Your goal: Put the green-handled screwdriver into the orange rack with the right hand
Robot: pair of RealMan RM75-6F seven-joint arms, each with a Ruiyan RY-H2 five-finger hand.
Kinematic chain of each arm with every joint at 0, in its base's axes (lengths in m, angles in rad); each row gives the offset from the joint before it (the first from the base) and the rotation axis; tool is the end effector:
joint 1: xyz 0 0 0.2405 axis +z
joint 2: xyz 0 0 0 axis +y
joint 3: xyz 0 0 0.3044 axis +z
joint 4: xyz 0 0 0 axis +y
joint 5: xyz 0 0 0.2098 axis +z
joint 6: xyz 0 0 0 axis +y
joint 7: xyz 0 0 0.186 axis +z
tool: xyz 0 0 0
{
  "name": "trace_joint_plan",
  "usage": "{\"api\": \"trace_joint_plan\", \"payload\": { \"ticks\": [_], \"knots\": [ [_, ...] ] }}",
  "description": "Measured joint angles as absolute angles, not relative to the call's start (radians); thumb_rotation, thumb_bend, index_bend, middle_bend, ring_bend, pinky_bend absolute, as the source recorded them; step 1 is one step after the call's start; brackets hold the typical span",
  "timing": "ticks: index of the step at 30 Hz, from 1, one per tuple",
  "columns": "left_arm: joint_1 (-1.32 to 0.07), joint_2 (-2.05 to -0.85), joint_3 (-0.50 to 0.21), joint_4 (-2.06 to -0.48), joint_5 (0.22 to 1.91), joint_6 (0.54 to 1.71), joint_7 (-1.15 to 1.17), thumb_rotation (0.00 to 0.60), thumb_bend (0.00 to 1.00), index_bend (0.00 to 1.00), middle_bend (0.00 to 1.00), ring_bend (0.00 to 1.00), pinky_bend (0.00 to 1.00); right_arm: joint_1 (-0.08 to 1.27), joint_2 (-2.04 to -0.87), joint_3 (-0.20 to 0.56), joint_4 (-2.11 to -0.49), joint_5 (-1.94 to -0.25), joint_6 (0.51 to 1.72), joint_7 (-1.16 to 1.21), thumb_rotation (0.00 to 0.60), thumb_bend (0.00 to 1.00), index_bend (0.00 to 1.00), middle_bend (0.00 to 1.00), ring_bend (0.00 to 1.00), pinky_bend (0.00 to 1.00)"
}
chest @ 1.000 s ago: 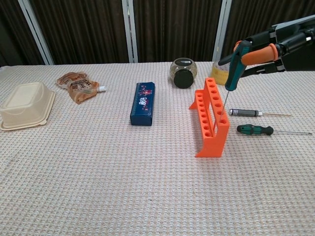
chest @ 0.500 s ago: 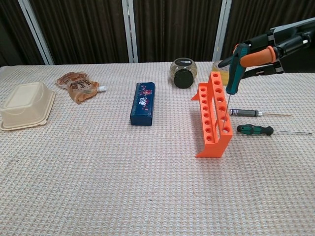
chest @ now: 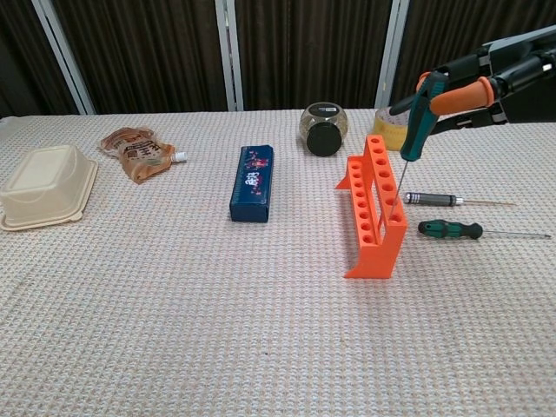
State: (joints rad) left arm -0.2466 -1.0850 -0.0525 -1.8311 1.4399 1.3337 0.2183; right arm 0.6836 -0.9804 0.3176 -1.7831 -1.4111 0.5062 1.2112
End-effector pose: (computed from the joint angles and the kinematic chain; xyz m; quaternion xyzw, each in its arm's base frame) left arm -0.2870 0.2704 0.1495 -0.6596 -0.3778 -0.3733 0.5319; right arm -0.1672 -0.3932 0.1074 0.4732 -0.7669 0.4206 0.1053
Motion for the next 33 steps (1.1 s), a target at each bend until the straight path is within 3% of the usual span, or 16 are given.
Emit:
{"api": "trace_joint_plan", "payload": {
  "ticks": [33],
  "knots": [
    [-0.250, -1.087, -0.053, -1.836, 1.442, 1.334, 0.219, 0.600, 0.33, 0.22, 0.00, 0.00, 0.00, 0.705, -0.928, 0.272, -1.812, -1.445, 0.547, 1.236, 0.600, 0.32, 0.59, 0.21, 0.00, 0.00]
  ]
}}
